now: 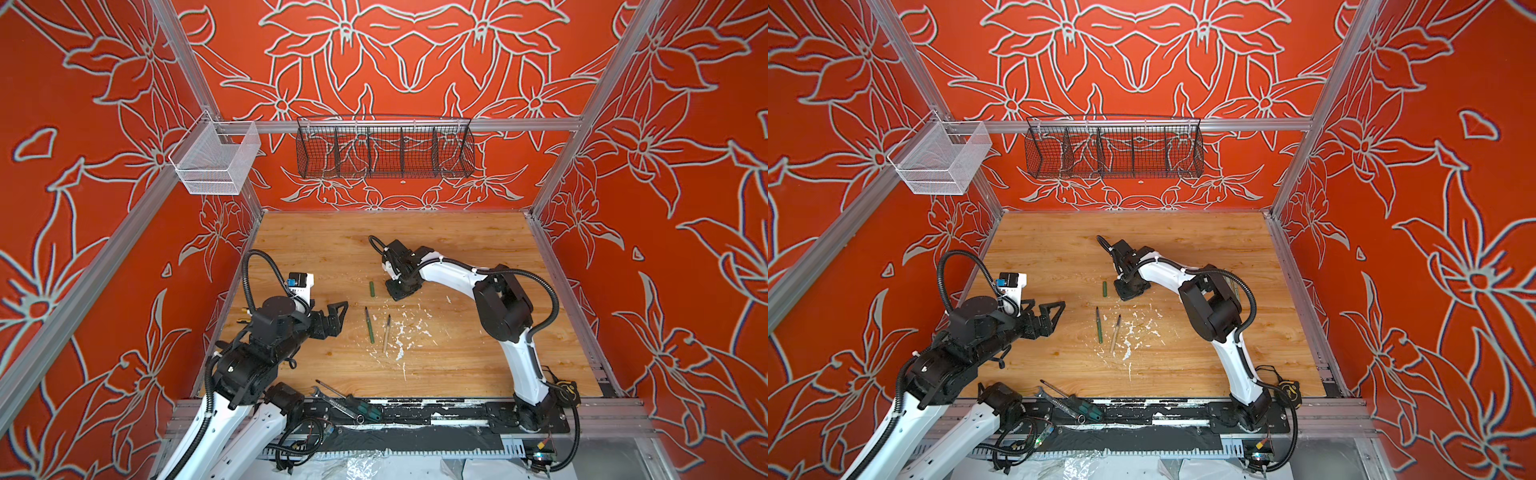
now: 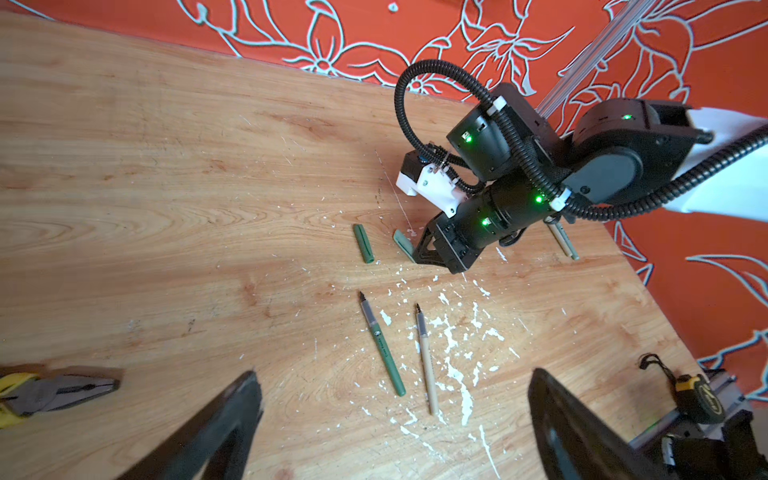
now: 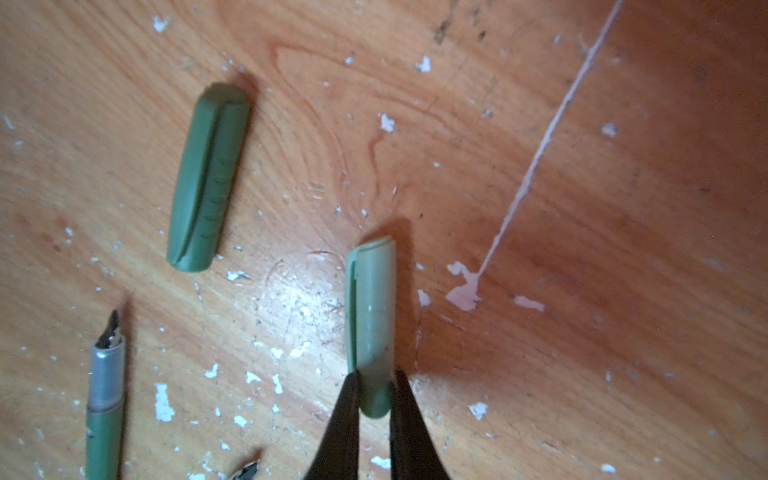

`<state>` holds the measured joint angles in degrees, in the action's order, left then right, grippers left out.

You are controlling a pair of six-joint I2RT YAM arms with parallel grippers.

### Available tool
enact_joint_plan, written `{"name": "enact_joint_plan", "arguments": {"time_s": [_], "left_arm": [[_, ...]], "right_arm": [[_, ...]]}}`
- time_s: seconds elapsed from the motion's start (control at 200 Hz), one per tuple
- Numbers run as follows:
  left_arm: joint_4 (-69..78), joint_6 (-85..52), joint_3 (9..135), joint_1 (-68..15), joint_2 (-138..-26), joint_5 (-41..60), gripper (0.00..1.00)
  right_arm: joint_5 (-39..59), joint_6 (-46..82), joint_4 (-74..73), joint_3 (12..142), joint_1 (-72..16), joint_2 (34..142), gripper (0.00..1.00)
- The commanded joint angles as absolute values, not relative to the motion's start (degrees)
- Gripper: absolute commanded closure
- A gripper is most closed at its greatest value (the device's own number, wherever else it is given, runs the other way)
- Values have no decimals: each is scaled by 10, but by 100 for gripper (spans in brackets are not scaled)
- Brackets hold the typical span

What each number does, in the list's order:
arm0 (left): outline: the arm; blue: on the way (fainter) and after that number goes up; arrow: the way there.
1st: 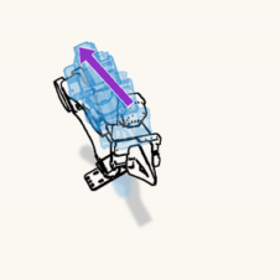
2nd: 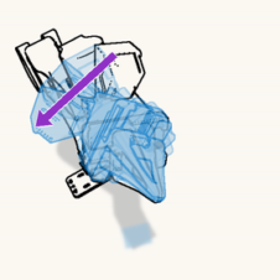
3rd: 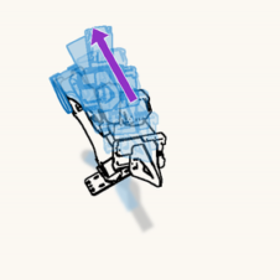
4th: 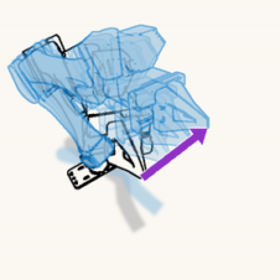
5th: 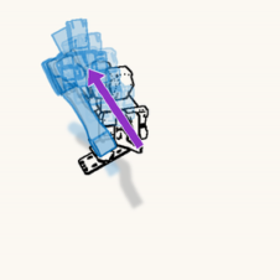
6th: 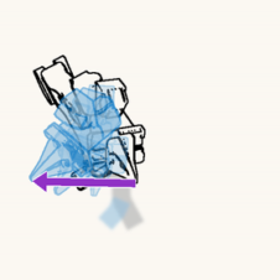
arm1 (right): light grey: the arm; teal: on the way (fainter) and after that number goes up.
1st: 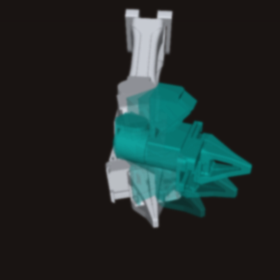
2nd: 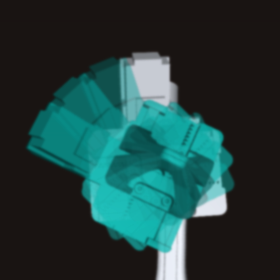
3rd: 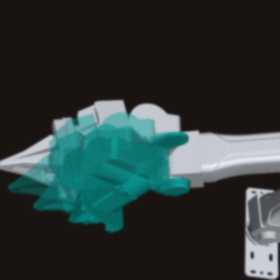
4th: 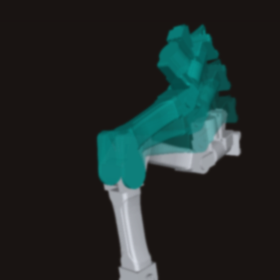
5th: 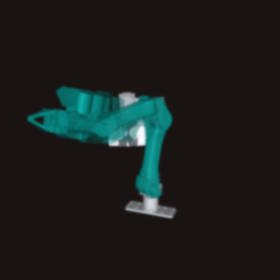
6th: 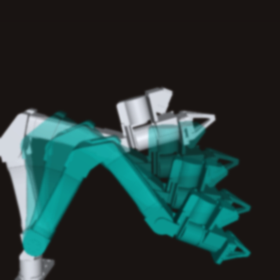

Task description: Insert the pens into the pen caps

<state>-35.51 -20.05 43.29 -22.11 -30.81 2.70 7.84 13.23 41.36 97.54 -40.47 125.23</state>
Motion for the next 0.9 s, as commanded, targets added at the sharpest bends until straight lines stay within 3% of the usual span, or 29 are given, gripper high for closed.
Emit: {"name": "enact_joint_plan", "arguments": {"time_s": [0.0,0.475,0.681,0.891], "left_arm": [[-311,-242,413,-219,-318,61,3],[-263,-262,383,-219,-346,78,3],[-258,-266,380,-219,-350,82,3],[-263,-262,380,-219,-344,79,3]], "right_arm": [[84,118,429,975,-403,1248,89],[90,110,435,970,-403,1224,89],[91,113,435,983,-403,1235,78],[89,118,436,988,-402,1246,73]]}}
